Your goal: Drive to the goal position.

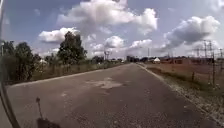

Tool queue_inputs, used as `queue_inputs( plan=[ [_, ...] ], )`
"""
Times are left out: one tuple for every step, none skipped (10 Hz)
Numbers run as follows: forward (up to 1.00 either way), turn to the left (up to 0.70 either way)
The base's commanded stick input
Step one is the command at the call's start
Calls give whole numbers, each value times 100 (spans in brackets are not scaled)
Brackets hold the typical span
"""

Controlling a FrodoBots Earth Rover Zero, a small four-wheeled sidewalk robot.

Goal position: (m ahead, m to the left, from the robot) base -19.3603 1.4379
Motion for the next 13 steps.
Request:
queue_inputs(
  plan=[
    [4,0],
    [4,0],
    [4,0],
    [4,0],
    [4,0],
    [4,0],
    [4,0],
    [4,0],
    [4,0],
    [4,0],
    [4,0],
    [4,0],
    [4,0]
  ],
)
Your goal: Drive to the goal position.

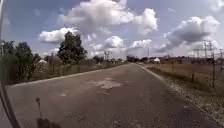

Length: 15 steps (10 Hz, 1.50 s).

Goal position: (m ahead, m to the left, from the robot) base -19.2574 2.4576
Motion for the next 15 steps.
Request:
queue_inputs(
  plan=[
    [4,0],
    [4,0],
    [4,0],
    [4,0],
    [4,0],
    [4,0],
    [4,0],
    [4,0],
    [4,0],
    [4,0],
    [4,0],
    [4,0],
    [4,0],
    [4,0],
    [4,0]
  ],
)
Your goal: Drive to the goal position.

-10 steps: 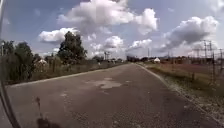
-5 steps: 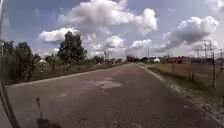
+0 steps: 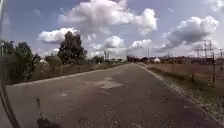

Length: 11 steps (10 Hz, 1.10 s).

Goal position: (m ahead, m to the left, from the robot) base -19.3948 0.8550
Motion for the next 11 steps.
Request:
queue_inputs(
  plan=[
    [4,0],
    [4,0],
    [4,0],
    [4,0],
    [4,0],
    [4,0],
    [4,0],
    [4,0],
    [4,0],
    [4,0],
    [4,0]
  ],
)
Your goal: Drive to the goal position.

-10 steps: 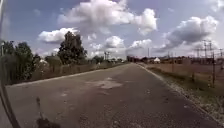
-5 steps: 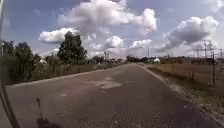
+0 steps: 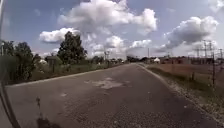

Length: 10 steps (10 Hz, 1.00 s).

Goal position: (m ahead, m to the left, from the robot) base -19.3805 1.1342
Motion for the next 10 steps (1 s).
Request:
queue_inputs(
  plan=[
    [4,0],
    [4,0],
    [4,0],
    [4,0],
    [4,0],
    [4,0],
    [4,0],
    [4,0],
    [4,0],
    [4,0]
  ],
)
